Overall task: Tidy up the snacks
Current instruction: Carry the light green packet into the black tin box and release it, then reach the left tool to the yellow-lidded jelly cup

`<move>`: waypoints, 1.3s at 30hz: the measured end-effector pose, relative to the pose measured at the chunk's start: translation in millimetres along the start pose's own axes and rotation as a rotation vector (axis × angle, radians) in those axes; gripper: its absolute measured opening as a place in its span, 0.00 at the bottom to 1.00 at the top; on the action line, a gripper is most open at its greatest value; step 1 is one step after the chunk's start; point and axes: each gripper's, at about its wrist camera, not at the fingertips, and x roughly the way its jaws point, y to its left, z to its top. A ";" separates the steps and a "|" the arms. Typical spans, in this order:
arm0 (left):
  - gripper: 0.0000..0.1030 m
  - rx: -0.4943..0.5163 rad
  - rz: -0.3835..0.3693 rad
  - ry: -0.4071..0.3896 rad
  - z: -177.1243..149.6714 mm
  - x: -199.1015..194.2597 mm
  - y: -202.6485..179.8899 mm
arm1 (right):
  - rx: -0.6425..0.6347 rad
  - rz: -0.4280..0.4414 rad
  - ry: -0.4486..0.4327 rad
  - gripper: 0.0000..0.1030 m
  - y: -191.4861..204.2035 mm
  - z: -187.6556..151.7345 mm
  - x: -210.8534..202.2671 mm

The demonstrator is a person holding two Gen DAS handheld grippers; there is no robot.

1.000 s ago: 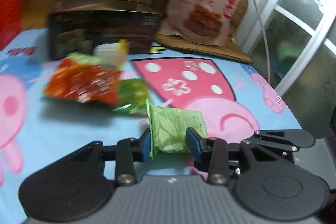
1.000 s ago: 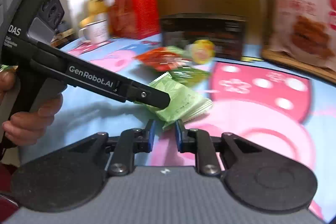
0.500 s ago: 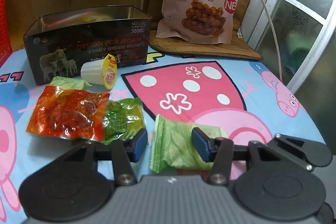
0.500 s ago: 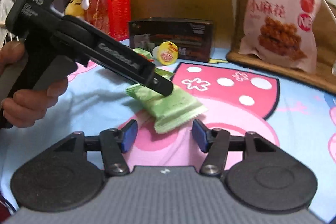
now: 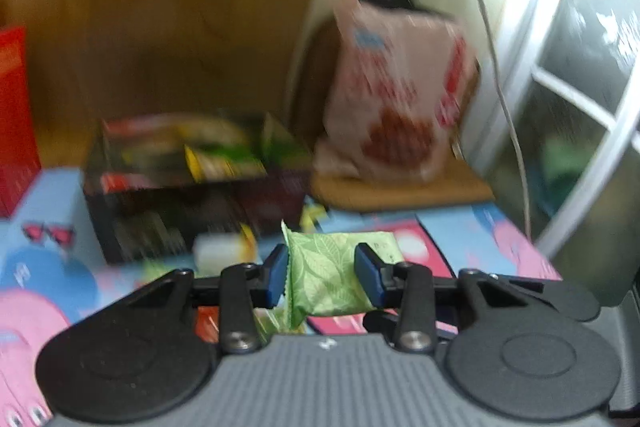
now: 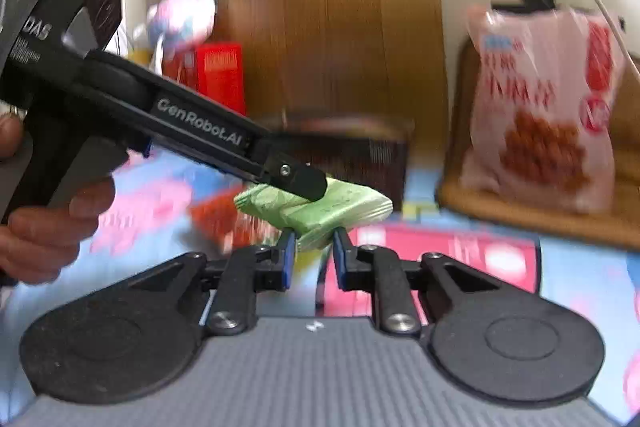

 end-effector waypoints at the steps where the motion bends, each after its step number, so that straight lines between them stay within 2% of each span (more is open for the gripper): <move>1: 0.35 -0.002 0.018 -0.025 9.1 0.8 4.1 | 0.002 0.004 -0.013 0.22 -2.9 9.1 9.9; 6: 0.38 -0.026 0.123 -0.096 48.5 22.0 25.4 | -0.010 0.003 -0.044 0.23 -9.5 46.3 65.7; 10: 0.43 -0.040 0.231 -0.097 62.4 46.7 47.9 | 0.005 0.009 -0.007 0.27 -8.2 60.0 114.9; 12: 0.49 -0.056 0.277 -0.074 62.1 56.8 60.1 | 0.024 0.025 0.024 0.37 -6.5 58.4 128.2; 14: 0.51 -0.072 0.295 -0.070 56.3 55.1 71.3 | 0.037 -0.001 0.022 0.46 -7.0 56.5 130.1; 16: 0.57 -0.086 0.283 -0.102 48.9 42.5 83.0 | 0.072 0.012 -0.008 0.49 -12.7 52.7 116.9; 19: 0.59 -0.136 0.249 -0.118 34.7 17.9 98.6 | 0.134 0.036 -0.016 0.50 -22.9 41.7 92.8; 22: 0.58 -0.190 0.112 -0.078 20.6 9.7 101.2 | 0.163 0.083 0.032 0.52 -27.3 27.7 82.3; 25: 0.58 -0.183 0.017 0.008 13.4 21.6 88.2 | 0.133 0.103 0.105 0.57 -22.0 16.8 85.2; 26: 0.58 -0.167 0.011 0.022 11.1 27.5 82.2 | 0.117 0.104 0.124 0.57 -16.8 16.8 90.2; 29: 0.60 -0.107 0.056 0.054 5.5 44.3 67.3 | 0.082 0.108 0.162 0.58 -10.4 14.2 97.6; 31: 0.64 -0.099 0.064 0.078 2.7 53.3 64.6 | 0.073 0.103 0.177 0.58 -11.4 13.6 102.4; 32: 0.70 -0.101 0.069 0.089 2.0 58.4 64.4 | 0.075 0.098 0.184 0.58 -11.7 13.5 105.2; 34: 0.72 -0.106 0.076 0.107 -1.2 68.7 66.2 | 0.085 0.086 0.198 0.58 -13.3 14.3 115.1; 35: 0.69 -0.111 0.076 0.120 -3.1 74.7 66.8 | 0.093 0.083 0.207 0.58 -14.5 13.8 118.8; 37: 0.53 -0.134 0.075 0.156 -5.5 86.3 68.2 | 0.122 0.109 0.245 0.57 -17.9 13.1 126.4; 38: 0.46 -0.150 0.064 0.175 -6.6 91.6 69.4 | 0.137 0.128 0.251 0.52 -20.3 12.1 126.8; 39: 0.45 -0.159 0.067 0.173 -7.0 92.4 68.6 | 0.148 0.130 0.248 0.44 -22.1 11.9 125.5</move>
